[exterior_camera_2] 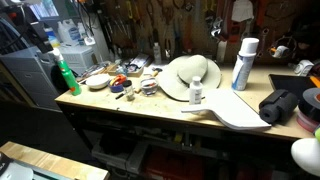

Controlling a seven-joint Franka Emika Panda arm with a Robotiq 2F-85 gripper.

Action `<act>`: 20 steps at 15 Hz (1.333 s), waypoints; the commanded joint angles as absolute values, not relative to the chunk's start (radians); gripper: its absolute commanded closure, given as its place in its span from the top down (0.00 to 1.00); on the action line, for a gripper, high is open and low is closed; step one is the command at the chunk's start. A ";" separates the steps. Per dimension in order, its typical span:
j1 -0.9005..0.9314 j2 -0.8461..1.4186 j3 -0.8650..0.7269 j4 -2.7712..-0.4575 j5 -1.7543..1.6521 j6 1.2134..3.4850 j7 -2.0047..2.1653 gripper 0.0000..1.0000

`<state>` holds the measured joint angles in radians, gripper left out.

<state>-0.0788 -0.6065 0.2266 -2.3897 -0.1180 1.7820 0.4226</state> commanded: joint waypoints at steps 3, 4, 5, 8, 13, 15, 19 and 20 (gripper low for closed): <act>-0.057 -0.603 0.209 -2.386 -0.128 1.778 0.432 1.00; -0.057 -0.603 0.209 -2.386 -0.128 1.778 0.432 1.00; -0.068 -0.585 0.204 -2.382 -0.118 1.787 0.457 1.00; -0.124 -0.509 0.154 -2.377 -0.093 1.844 0.554 1.00; -0.197 -0.329 0.092 -2.326 -0.100 2.016 0.725 1.00; -0.216 -0.259 0.085 -2.291 -0.153 2.051 0.813 1.00; -0.183 -0.245 0.048 -2.284 -0.162 2.041 0.799 1.00; -0.182 -0.236 0.047 -2.275 -0.162 2.041 0.805 1.00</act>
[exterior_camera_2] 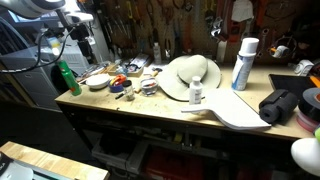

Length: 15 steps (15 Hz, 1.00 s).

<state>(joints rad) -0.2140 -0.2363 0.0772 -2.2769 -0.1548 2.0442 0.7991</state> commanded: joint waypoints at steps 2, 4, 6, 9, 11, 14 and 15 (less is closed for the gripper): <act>-0.181 -0.218 0.031 -2.306 -0.147 2.201 0.797 1.00; -0.181 -0.181 -0.007 -2.309 -0.097 2.373 0.761 1.00; -0.204 -0.138 -0.019 -2.311 -0.171 2.547 0.769 1.00; -0.231 -0.042 -0.038 -2.303 -0.372 2.680 0.770 1.00; -0.225 -0.004 -0.056 -2.280 -0.525 2.664 0.794 1.00; -0.168 -0.006 -0.065 -2.296 -0.342 2.605 0.531 1.00; -0.152 -0.012 -0.055 -2.303 -0.258 2.603 0.467 1.00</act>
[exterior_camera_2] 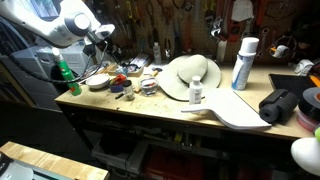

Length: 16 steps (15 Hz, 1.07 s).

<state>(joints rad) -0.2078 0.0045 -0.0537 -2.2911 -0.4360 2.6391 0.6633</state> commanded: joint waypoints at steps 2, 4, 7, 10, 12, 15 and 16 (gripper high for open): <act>-0.149 0.007 -0.075 -2.290 -0.281 2.631 0.501 1.00; -0.128 0.002 -0.067 -2.289 -0.202 2.624 0.424 1.00; -0.127 0.026 -0.071 -2.289 -0.312 2.649 0.348 1.00; -0.128 0.053 -0.078 -2.280 -0.320 2.657 0.184 1.00; -0.128 0.067 -0.070 -2.276 -0.209 2.692 0.012 1.00; -0.122 0.053 -0.083 -2.276 -0.257 2.663 0.109 1.00; -0.122 0.053 -0.083 -2.275 -0.257 2.663 0.110 1.00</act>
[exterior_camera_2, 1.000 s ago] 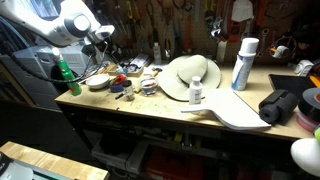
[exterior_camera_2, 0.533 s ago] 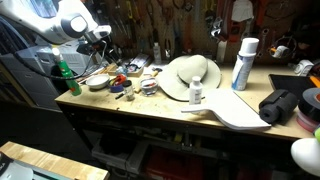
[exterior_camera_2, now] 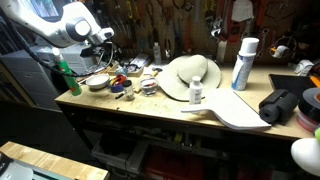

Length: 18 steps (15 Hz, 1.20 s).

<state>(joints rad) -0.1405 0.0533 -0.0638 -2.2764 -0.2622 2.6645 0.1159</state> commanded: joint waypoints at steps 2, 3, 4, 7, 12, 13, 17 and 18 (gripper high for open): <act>-0.122 0.058 -0.080 -2.272 -0.228 2.665 0.097 1.00; -0.122 0.068 -0.083 -2.264 -0.226 2.677 0.120 1.00; -0.122 0.072 -0.082 -2.260 -0.210 2.679 0.113 1.00; -0.122 0.098 -0.086 -2.231 -0.215 2.678 0.118 0.90; -0.115 0.153 -0.081 -2.207 -0.191 2.660 0.086 0.76; -0.115 0.165 -0.079 -2.202 -0.176 2.660 0.079 0.70; -0.113 0.205 -0.079 -2.177 -0.117 2.671 0.080 0.75; -0.113 0.214 -0.082 -2.167 -0.109 2.675 0.088 0.75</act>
